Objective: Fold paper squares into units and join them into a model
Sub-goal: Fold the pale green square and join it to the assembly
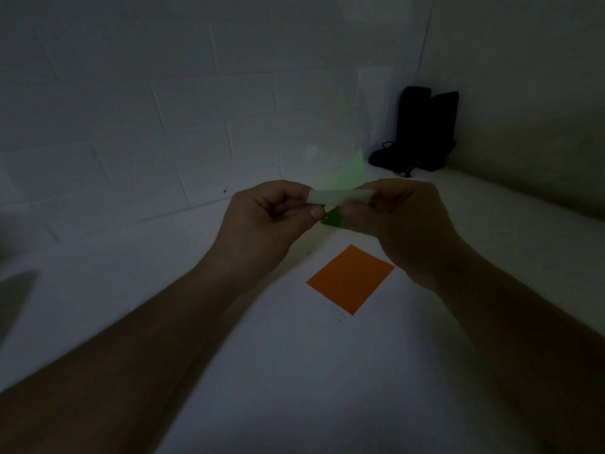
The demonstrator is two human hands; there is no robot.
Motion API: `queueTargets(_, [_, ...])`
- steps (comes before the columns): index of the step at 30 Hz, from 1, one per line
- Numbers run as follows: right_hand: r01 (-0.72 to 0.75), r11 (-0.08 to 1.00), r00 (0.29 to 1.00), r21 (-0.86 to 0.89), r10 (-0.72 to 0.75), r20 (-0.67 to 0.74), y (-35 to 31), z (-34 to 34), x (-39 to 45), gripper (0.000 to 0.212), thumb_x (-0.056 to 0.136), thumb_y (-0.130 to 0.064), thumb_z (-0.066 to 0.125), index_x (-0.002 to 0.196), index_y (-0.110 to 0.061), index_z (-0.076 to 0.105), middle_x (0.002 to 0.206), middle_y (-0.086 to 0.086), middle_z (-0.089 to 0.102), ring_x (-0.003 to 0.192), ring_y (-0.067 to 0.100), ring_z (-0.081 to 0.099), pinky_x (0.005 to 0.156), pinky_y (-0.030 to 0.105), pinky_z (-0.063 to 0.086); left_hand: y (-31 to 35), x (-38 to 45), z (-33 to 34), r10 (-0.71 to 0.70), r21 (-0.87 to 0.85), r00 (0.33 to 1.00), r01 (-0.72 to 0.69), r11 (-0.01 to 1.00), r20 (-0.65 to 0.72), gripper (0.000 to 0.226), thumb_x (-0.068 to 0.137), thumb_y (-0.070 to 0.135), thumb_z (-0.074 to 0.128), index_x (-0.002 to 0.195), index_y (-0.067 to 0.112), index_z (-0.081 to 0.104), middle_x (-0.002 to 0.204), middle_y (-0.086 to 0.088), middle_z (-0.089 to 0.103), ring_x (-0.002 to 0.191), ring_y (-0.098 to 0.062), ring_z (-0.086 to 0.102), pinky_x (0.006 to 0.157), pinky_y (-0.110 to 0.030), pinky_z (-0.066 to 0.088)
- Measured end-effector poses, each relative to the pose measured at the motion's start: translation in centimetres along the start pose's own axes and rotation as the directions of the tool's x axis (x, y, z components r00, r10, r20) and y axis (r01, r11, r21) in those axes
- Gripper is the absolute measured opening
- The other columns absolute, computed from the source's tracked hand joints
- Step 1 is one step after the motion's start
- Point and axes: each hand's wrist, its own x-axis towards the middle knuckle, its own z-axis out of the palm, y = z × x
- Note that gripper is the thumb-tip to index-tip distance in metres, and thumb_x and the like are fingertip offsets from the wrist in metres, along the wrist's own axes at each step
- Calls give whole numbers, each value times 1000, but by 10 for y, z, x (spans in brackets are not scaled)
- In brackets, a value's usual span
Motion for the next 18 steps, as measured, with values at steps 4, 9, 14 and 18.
queueTargets(4, [-48,999,997,-9,47,-58,0,4,1,14,87,-14,76,87,-29,74,85,5,77,83,27,74,83,59,59,-2,1,0,-31,-50,1000,31,998,3,30,85,12,77,109,-3,68,101,-23,74,98,-43,71,89,-57,59])
queueTargets(9, [-47,997,997,-69,43,-60,-1,4,0,9,89,-19,72,87,-27,71,74,-2,75,68,15,70,71,36,62,4,2,4,-100,-130,995,96,987,-20,14,89,9,72,100,1,68,93,-16,75,89,-26,75,83,-39,61])
queueTargets(14, [-77,995,994,-56,73,-81,0,8,0,8,86,-31,73,81,-25,70,67,-3,72,64,12,69,68,31,60,5,2,7,-177,-218,983,163,962,-45,6,90,3,72,89,6,67,79,-14,69,79,-24,73,78,-36,60])
queueTargets(18, [-96,995,990,-21,94,-102,-1,10,0,21,92,-24,71,73,-17,68,63,3,69,62,16,65,67,33,56,6,1,10,-198,-223,979,182,958,-55,6,91,4,72,89,5,66,74,-10,70,78,-24,72,78,-36,61])
